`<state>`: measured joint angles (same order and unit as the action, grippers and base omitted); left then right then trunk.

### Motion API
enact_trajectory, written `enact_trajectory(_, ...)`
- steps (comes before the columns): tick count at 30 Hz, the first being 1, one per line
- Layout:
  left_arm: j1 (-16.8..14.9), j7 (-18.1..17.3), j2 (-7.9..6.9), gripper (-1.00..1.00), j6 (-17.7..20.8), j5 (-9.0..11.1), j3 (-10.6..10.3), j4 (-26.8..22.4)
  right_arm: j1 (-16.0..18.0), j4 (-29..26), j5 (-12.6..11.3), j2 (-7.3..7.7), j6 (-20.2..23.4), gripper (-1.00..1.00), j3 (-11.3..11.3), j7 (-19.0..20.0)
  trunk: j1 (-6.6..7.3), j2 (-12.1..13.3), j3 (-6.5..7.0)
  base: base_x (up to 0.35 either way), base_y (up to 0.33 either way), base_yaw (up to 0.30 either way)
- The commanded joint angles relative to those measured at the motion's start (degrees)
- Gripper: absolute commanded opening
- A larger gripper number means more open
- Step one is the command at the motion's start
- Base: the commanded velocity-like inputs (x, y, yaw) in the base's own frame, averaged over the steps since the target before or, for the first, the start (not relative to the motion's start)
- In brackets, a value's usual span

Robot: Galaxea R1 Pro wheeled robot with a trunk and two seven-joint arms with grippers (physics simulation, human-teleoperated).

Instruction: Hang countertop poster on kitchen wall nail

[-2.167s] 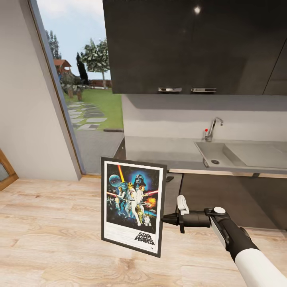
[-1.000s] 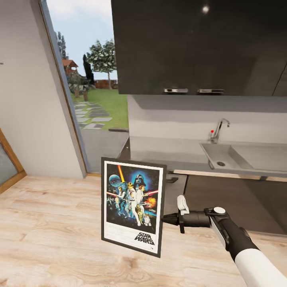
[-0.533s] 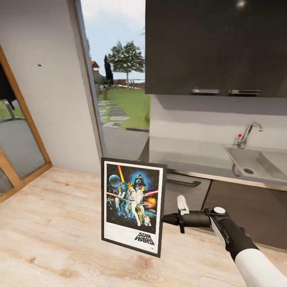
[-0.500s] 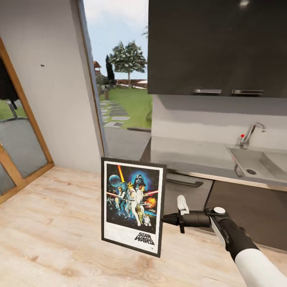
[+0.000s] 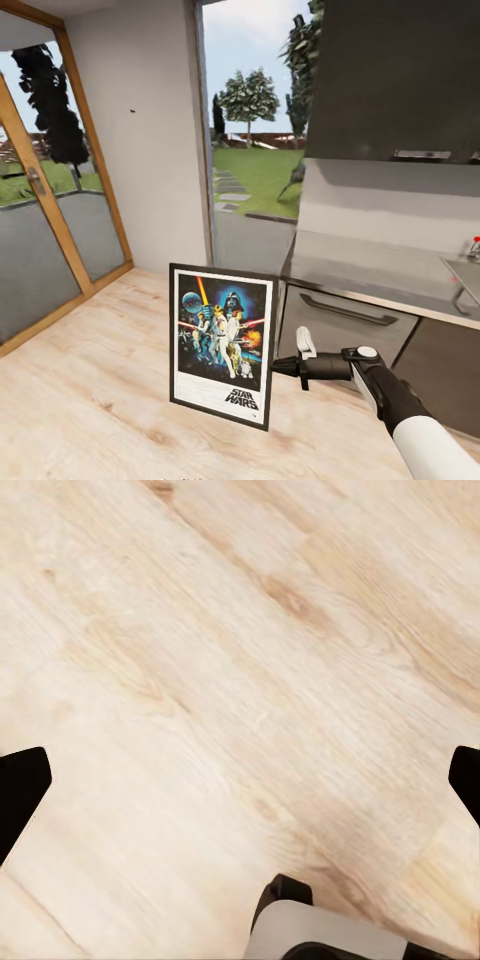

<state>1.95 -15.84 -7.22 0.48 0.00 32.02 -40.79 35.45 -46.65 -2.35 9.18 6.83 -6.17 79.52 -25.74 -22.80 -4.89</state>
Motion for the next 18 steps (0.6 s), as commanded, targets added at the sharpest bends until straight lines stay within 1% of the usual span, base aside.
enact_trajectory(1, 0.0, -0.3, 0.02, 1.00, 0.1, 0.0, 0.1, 0.0, 0.1, 0.0, -0.3, 0.05, 0.8, -1.00, -0.2, 0.2, -0.04, -0.1, -0.11, 0.000, 0.296, 0.098)
enact_trajectory(7, 0.0, -0.3, 0.01, 1.00, 0.1, 0.0, 0.1, 0.0, 0.1, 0.0, -0.3, 0.05, 0.7, -1.00, -0.1, 0.2, -0.04, -0.1, -0.11, 0.072, 0.296, 0.026)
enact_trajectory(18, 0.0, -0.3, 0.01, 1.00, 0.1, 0.0, 0.1, 0.0, 0.1, 0.0, -0.3, 0.04, 0.7, -1.00, -0.2, 0.2, -0.04, -0.1, -0.11, 0.159, 0.309, 0.001)
